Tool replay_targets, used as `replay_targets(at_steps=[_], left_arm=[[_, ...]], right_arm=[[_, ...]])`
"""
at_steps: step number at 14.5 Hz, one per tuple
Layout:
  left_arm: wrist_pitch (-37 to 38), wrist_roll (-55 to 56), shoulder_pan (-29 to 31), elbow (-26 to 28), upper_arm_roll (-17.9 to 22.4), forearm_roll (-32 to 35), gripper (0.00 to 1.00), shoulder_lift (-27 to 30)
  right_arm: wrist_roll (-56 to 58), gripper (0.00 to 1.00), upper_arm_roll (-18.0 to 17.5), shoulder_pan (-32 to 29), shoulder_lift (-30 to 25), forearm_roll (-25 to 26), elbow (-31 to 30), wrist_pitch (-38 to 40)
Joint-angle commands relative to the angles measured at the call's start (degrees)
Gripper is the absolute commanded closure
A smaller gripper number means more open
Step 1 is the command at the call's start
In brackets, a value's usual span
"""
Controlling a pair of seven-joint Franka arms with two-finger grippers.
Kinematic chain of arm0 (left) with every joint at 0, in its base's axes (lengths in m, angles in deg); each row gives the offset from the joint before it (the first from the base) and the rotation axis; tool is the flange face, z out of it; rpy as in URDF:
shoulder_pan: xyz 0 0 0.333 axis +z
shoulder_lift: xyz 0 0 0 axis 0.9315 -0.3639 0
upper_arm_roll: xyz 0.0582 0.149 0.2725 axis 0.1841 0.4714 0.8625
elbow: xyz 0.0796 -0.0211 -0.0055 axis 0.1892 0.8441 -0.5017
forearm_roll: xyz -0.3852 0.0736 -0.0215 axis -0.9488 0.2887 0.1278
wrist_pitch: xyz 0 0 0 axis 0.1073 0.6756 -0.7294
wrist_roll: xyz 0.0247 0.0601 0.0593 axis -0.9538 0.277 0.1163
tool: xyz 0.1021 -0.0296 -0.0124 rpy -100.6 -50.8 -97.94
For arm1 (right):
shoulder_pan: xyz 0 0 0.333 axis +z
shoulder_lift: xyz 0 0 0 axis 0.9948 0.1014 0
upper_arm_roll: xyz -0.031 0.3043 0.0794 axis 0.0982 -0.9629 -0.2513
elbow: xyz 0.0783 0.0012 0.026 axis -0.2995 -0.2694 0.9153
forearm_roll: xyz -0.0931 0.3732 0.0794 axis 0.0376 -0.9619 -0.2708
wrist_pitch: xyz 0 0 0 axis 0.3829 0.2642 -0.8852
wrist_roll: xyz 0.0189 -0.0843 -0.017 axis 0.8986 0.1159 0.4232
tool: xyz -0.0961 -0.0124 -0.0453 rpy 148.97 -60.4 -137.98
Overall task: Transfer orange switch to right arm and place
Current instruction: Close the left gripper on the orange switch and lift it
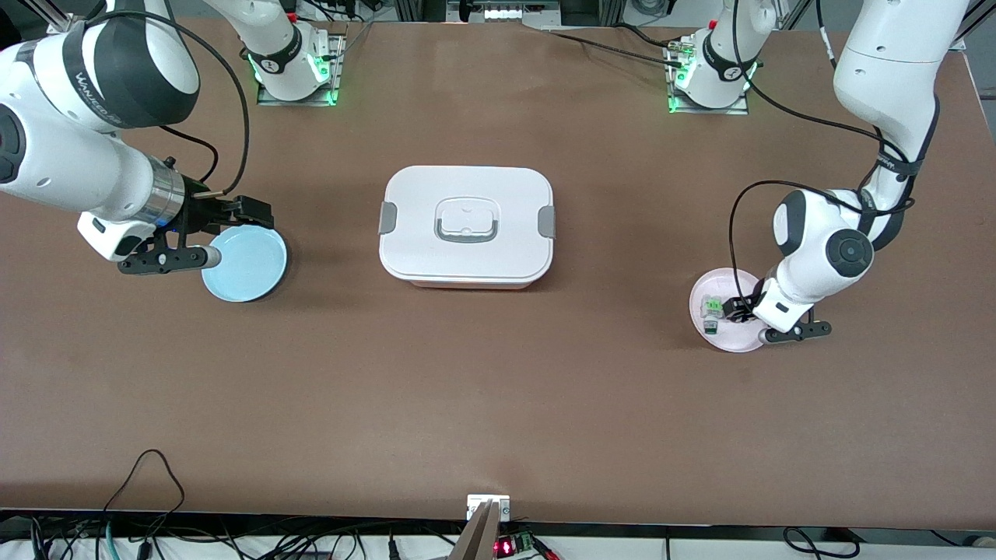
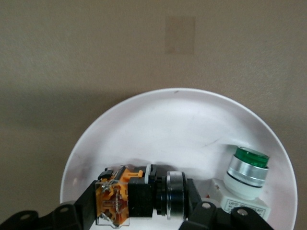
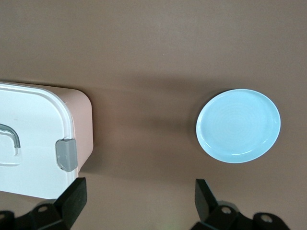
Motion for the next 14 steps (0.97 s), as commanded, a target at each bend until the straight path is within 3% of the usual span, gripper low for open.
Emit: replay_targets(at_steps=[1, 3, 7, 14], left_arm=[[10.95, -3.79, 0.75, -4.87, -0.42, -0.24, 0.54, 4.35], [19.93, -7.73, 0.75, -10.23, -1.29, -0.24, 0.54, 5.32], [21.99, -19.85, 0.84, -12.19, -5.33, -0.67, 0.53, 8.22], [22.07, -52.36, 0.31, -15.61, -7.36, -31.39, 0.50, 7.79]], right_arm=[[-0.71, 0.00, -0.10, 0.08, -0.11, -0.72, 0.33, -0.31], [-0.36, 0.00, -0.19, -0.35, -0.90, -1.34, 0.68, -0.49], [0.35, 0.00, -0.28, -0.27, -2.31, -13.35, 0.95, -0.40], [3.07, 0.00, -0.28, -0.18, -1.52, -40.77, 0.86, -0.75]])
